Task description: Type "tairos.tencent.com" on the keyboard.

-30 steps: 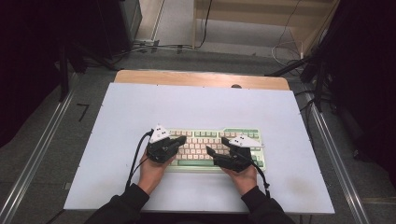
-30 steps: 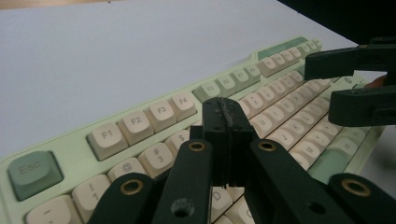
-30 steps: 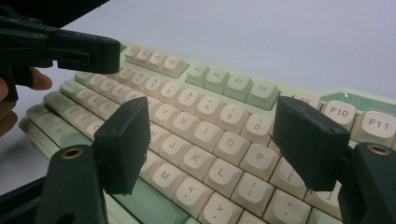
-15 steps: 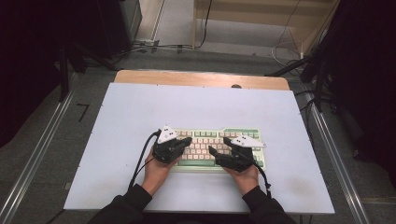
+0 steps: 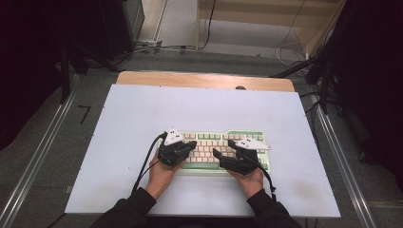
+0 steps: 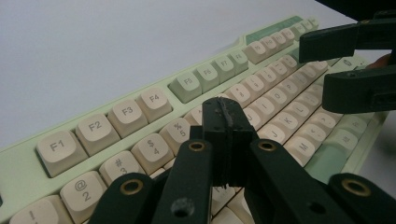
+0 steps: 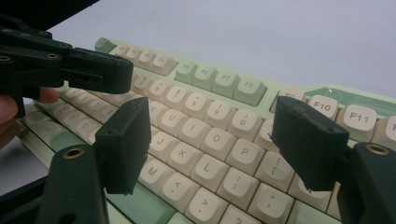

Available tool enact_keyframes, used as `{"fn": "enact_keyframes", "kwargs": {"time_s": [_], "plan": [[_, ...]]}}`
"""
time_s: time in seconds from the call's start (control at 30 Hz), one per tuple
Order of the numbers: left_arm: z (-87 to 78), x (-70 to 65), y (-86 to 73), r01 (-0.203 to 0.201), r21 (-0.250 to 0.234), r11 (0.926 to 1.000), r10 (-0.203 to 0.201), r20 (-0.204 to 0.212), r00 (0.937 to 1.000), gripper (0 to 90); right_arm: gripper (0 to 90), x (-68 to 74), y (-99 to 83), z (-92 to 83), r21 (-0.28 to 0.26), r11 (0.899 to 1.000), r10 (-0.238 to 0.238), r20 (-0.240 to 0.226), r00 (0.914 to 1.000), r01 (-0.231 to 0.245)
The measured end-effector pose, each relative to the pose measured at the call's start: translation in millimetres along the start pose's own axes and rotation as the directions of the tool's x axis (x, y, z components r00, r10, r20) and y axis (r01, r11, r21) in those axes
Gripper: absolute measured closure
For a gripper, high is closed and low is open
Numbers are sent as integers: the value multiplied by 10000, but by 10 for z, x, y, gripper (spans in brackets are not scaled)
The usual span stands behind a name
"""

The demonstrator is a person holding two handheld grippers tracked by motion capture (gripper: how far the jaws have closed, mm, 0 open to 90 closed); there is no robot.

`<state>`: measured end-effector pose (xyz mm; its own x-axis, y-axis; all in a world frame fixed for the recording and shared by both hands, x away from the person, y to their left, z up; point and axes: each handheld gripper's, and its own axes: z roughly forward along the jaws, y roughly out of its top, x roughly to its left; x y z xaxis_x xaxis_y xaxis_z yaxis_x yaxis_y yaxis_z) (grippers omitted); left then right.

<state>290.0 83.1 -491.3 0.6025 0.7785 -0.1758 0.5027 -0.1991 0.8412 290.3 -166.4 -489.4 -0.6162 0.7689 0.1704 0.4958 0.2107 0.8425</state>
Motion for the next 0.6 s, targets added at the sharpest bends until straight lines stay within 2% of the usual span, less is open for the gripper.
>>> {"fn": "enact_keyframes", "kwargs": {"time_s": [0.17,0.37,0.6], "plan": [[25,8,2,-4,199,9998,7,-173,9999,900,264,0,1,0,-9,10000,13,-6,10000,-13],[87,15,13,58,649,9979,-49,-140,9999,900,265,1,-2,10,32,10000,56,-23,10000,-56],[100,-5,26,18,706,9975,-5,-183,9998,900,265,0,-2,10,34,10000,58,-28,10000,-58]]}}
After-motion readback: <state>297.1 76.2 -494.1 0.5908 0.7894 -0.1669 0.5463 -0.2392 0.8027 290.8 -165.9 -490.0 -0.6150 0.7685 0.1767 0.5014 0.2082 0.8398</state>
